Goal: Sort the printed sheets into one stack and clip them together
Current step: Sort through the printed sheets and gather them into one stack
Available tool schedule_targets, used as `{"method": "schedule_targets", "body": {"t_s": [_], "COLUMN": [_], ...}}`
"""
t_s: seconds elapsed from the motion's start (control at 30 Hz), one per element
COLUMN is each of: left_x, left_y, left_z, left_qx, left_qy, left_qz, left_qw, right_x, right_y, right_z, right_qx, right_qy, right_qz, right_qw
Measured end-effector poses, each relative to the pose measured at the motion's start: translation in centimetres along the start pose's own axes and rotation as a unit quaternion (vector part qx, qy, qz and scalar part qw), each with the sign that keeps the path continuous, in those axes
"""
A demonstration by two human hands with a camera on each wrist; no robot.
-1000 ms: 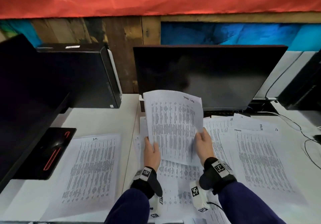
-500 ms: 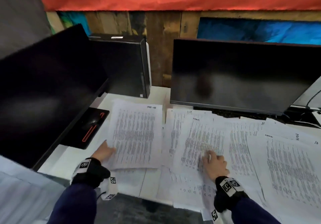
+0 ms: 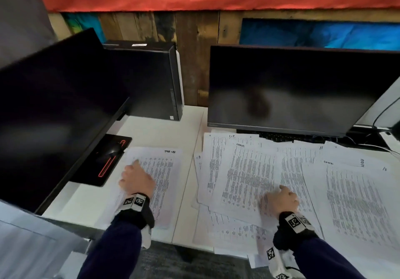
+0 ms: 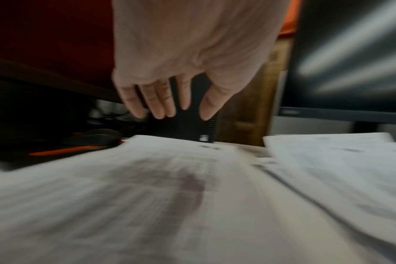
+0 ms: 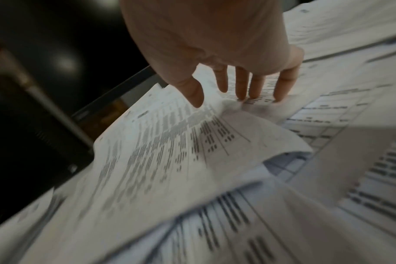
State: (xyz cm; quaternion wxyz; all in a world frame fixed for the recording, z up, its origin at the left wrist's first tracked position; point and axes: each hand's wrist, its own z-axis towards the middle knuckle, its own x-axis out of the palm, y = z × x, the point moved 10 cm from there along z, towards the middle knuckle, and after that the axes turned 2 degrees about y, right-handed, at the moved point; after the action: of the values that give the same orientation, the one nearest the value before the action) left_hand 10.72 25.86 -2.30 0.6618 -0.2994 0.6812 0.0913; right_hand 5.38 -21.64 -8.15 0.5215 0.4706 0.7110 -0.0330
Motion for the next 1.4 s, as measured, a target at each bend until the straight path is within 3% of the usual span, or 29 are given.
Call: {"method": "schedule_targets", "body": {"t_s": [0.07, 0.1, 0.17, 0.23, 0.37, 0.5, 0.63, 0.87, 0.93, 1.03, 1.1, 1.23, 1.4], "left_x": [2.6, 4.6, 8.9, 11.6, 13.5, 14.4, 14.4, 14.3, 13.6, 12.0, 11.9, 12.4, 12.9], "left_y": [-7.1, -9.9, -12.6, -13.4, -12.7, -12.5, -12.1, -11.8, -11.5, -11.1, -10.9, -11.7, -12.7], "left_z": [-2.2, -3.5, -5.1, -5.9, -6.1, -6.4, -6.7, -7.2, -7.0, -6.3, -6.2, -6.9, -7.6], "left_qx": [0.139, 0.17, 0.15, 0.091, 0.013, 0.008, 0.025, 0.047, 0.037, 0.033, 0.023, 0.029, 0.045], "left_qy": [0.032, 0.079, 0.186, 0.249, 0.299, 0.326, 0.315, 0.288, 0.257, 0.209, 0.213, 0.243, 0.256], "left_qz": [-0.078, -0.116, -0.136, -0.109, -0.133, -0.17, -0.168, -0.151, -0.144, -0.134, -0.145, -0.156, -0.089], "left_qw": [0.987, 0.975, 0.962, 0.958, 0.945, 0.93, 0.934, 0.945, 0.955, 0.968, 0.966, 0.957, 0.962], "right_x": [-0.5, -0.3, 1.5, 4.2, 3.4, 4.4, 6.5, 7.2, 6.6, 3.3, 0.4, -2.0, -4.3], "right_y": [-1.6, -2.3, -4.0, -6.2, -3.3, -0.1, 1.4, 1.7, 1.6, 0.3, -1.4, -6.1, -8.8], "right_z": [1.3, 2.3, 5.0, 9.3, 4.0, 1.2, 0.7, -0.1, 0.2, 2.0, 3.1, 6.2, 6.1], "right_qx": [0.049, 0.069, 0.095, 0.106, 0.128, 0.075, 0.03, 0.053, 0.043, 0.031, 0.039, 0.063, 0.078], "right_qy": [0.005, 0.007, 0.029, 0.031, 0.07, 0.142, 0.188, 0.224, 0.224, 0.168, 0.122, 0.101, 0.059], "right_qz": [0.067, 0.099, 0.141, 0.159, 0.207, 0.281, 0.302, 0.393, 0.363, 0.317, 0.289, 0.227, 0.126], "right_qw": [0.997, 0.993, 0.985, 0.981, 0.967, 0.946, 0.934, 0.891, 0.903, 0.933, 0.949, 0.967, 0.987]}}
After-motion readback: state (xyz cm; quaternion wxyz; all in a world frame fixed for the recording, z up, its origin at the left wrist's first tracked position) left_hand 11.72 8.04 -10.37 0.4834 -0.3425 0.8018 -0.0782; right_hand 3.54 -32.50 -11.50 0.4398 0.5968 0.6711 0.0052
